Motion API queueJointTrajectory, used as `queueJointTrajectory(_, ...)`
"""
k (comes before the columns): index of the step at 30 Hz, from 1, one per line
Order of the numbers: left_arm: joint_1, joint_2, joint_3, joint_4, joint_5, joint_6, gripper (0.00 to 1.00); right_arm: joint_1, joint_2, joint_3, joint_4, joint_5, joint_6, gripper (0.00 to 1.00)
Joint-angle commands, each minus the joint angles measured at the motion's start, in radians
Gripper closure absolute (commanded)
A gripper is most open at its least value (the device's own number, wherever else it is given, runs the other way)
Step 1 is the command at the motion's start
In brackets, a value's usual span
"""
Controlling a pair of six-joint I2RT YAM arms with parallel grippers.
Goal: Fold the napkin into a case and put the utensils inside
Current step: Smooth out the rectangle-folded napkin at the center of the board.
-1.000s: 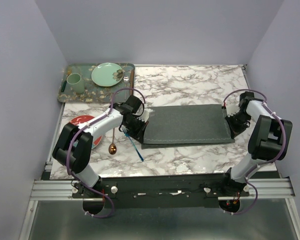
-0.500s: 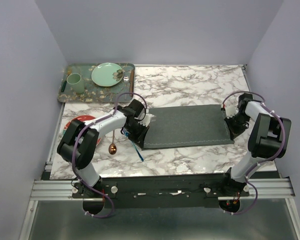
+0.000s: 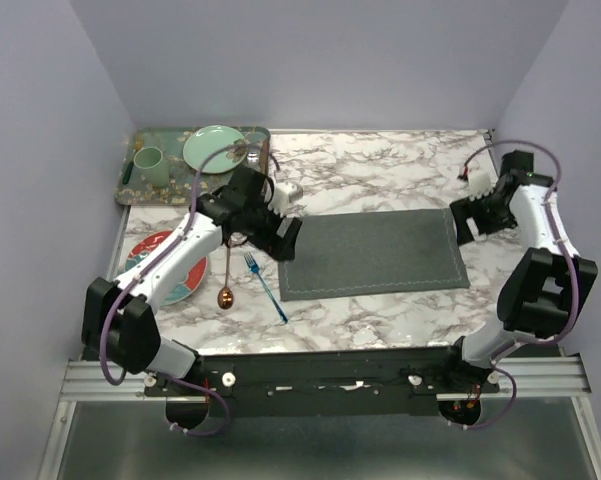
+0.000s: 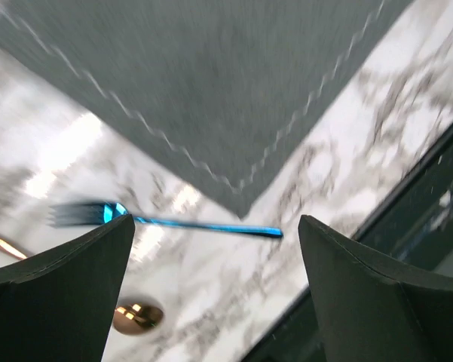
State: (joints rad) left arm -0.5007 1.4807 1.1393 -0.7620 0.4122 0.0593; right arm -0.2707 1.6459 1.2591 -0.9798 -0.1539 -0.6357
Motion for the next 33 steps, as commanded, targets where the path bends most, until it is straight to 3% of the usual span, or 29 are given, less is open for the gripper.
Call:
queueJointTrajectory(1,0.005,-0.096,0.193,0.15,-0.153,0.005,0.01,-0.007,-0.115,0.221,-0.03,-0.319,0.054,0.0)
queueJointTrajectory(4,0.002,-0.062,0.298,0.203,-0.087,0.056,0.01,-0.009,-0.127,0.348,0.065,-0.5,0.204,0.0)
queueJointTrajectory(7,0.007,-0.03,0.287,0.406,-0.205,-0.123,0.01,-0.007,-0.115,0.385,0.261,-0.741,0.366,0.0)
queueJointTrajectory(8,0.016,-0.001,0.298,0.449,-0.126,-0.096,0.01,-0.009,-0.116,0.363,0.473,-0.774,0.468,0.0)
queueJointTrajectory(10,0.028,0.032,0.3,0.509,0.023,-0.108,0.01,-0.009,-0.075,0.28,0.693,-0.829,0.749,0.0)
queueJointTrajectory(11,0.025,0.074,0.3,0.577,0.046,-0.216,0.01,-0.009,-0.036,0.281,0.811,-0.889,0.798,0.0)
queueJointTrajectory(14,0.022,0.207,0.341,0.6,0.106,-0.355,0.01,0.033,0.194,0.429,0.802,-1.103,1.036,0.0)
queueJointTrajectory(17,0.024,0.344,0.431,0.604,0.233,-0.484,0.01,0.108,0.252,0.392,0.793,-1.031,1.05,0.0)
queueJointTrajectory(22,0.024,0.493,0.427,0.826,0.388,-0.807,0.01,0.224,0.285,0.252,0.849,-0.943,1.177,0.0)
queueJointTrajectory(26,0.024,0.625,0.418,1.05,0.451,-0.99,0.01,0.269,0.376,0.191,1.006,-0.99,1.326,0.0)
queueJointTrajectory(33,0.024,0.782,0.398,1.354,0.476,-1.236,0.01,0.297,0.52,0.172,1.089,-1.001,1.386,0.0)
